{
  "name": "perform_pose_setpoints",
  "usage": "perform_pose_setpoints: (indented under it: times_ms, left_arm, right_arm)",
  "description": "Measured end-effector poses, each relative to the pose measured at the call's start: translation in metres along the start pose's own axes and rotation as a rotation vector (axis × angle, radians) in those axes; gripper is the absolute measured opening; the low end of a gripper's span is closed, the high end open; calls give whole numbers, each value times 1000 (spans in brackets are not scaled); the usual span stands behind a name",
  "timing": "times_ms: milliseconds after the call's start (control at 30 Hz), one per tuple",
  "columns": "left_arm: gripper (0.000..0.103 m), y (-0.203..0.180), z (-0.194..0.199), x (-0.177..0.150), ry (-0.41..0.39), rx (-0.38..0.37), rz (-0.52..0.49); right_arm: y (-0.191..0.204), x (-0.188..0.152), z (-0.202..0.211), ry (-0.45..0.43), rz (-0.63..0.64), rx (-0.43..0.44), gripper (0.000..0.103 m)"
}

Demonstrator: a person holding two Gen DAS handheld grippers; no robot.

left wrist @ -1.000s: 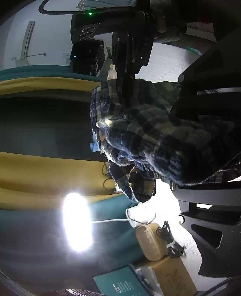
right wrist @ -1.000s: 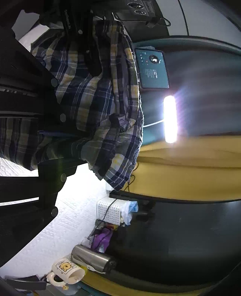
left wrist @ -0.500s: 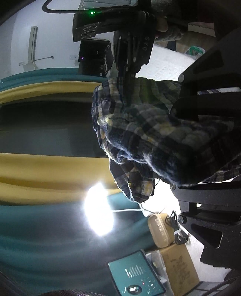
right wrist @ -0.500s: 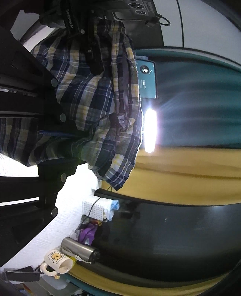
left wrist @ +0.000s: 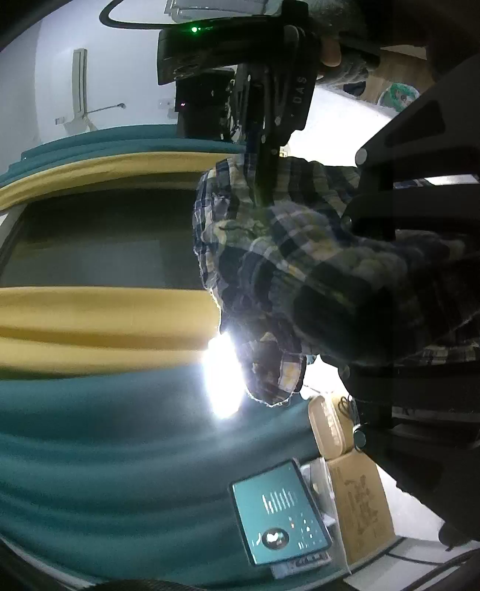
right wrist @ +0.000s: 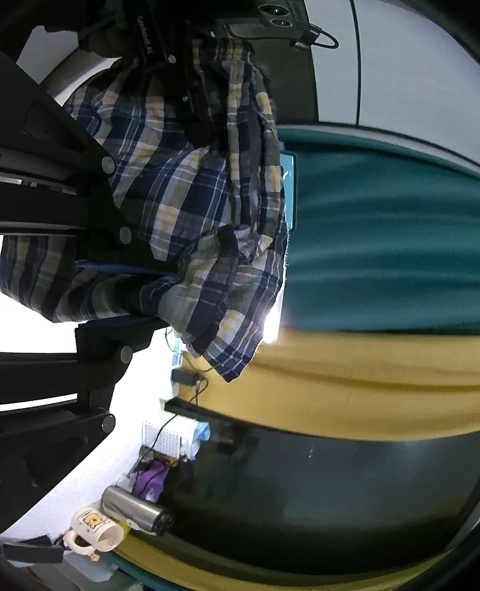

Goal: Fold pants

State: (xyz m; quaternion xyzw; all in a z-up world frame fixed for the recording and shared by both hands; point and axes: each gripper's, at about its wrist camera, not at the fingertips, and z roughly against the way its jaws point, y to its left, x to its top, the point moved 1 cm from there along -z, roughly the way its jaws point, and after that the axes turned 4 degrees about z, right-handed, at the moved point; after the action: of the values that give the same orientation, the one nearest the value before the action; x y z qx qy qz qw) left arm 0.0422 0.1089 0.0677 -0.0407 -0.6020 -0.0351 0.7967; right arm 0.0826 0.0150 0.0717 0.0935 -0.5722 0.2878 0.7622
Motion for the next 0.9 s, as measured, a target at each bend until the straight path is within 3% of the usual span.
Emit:
perform_pose_setpoints:
  times_ms: [467,900]
  left_arm:
    - [29,31,47,-14,5,75,17]
    - [29,58,40,-36,77,124,57]
  right_arm:
    - [48,1,-15,15,21,85,20]
    - [64,-12,-55,87,9,151,20]
